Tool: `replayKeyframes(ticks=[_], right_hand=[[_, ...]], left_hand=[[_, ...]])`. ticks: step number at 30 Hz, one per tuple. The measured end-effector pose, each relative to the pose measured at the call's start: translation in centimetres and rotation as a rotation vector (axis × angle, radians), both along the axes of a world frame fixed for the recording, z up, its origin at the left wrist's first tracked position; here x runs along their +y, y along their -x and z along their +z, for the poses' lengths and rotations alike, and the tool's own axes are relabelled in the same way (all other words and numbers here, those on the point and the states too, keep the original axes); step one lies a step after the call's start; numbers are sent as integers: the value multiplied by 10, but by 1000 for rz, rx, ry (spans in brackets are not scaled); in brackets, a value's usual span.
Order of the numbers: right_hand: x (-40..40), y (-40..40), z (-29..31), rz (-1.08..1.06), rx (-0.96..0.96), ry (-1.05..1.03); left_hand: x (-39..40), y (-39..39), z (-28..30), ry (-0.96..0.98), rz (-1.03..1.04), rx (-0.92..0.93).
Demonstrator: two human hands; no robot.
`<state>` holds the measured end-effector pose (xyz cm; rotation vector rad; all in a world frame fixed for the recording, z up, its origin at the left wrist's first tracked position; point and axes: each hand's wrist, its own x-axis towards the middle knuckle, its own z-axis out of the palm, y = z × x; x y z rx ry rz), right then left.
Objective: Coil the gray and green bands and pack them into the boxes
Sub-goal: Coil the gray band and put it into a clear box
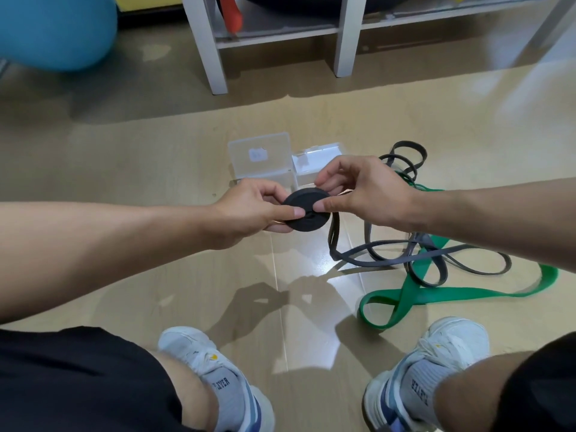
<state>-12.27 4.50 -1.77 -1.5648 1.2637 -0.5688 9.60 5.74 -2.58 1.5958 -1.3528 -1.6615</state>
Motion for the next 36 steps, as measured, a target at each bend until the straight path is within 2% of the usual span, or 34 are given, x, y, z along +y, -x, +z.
replayKeyframes(ticks=[3,6,10,14,23,27,33,36], right_hand=[[0,2,-1,-28,-28,-47],[-1,0,0,-13,12,7],[4,-5,1,75,154,98],[15,-9,-1,98,169,108],[6,2,-8,-30,11,0],[6,3,-9,-48,67,14],[12,-2,-5,58,199,115],[14,-2,-4,47,147,101]], left_hand=[[1,0,0,-28,37,64],[1,1,-3,-52,56,111],[-2,3,2,47,-118,-101],[-3,6,6,120,-221,-221],[-4,-5,2,-8,-33,-3],[-2,-6,0,-19,-43,71],[-4,-1,6,135,-202,-203],[-5,1,4,122,-187,-194]])
